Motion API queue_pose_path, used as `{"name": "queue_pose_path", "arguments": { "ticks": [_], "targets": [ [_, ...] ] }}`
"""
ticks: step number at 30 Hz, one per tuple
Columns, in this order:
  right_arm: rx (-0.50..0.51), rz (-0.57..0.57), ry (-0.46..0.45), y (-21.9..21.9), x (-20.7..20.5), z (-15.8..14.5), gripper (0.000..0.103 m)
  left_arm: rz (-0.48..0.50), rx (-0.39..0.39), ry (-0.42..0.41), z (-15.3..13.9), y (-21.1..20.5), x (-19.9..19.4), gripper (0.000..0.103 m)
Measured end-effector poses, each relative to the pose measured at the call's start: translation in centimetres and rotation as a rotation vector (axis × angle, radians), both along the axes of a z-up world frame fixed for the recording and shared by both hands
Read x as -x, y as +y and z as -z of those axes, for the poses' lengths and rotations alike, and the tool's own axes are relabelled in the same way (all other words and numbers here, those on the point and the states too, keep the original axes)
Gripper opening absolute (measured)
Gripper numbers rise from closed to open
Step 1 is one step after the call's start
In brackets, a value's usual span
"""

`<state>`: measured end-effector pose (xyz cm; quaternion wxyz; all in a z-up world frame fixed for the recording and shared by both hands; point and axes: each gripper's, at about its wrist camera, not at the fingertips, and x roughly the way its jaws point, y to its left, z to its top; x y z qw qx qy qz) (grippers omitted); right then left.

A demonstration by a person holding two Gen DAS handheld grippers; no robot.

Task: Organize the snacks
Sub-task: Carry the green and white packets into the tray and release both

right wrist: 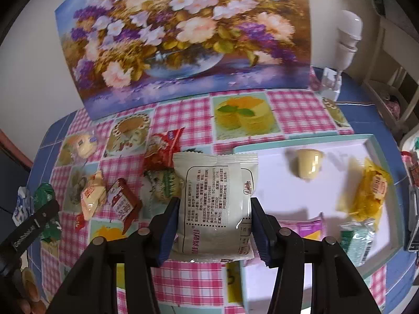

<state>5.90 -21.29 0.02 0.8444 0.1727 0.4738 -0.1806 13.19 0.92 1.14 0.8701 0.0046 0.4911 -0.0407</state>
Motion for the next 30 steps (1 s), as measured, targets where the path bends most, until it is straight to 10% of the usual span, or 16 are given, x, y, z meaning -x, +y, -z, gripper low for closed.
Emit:
{"name": "queue_pose_path", "arguments": {
  "ticks": [30],
  "targets": [
    [-0.068,0.321,-0.008,-13.5,7.0,0.2,0.055,0.455,-0.030,-0.040,-0.7,-21.5,4.6,0.042]
  ]
}}
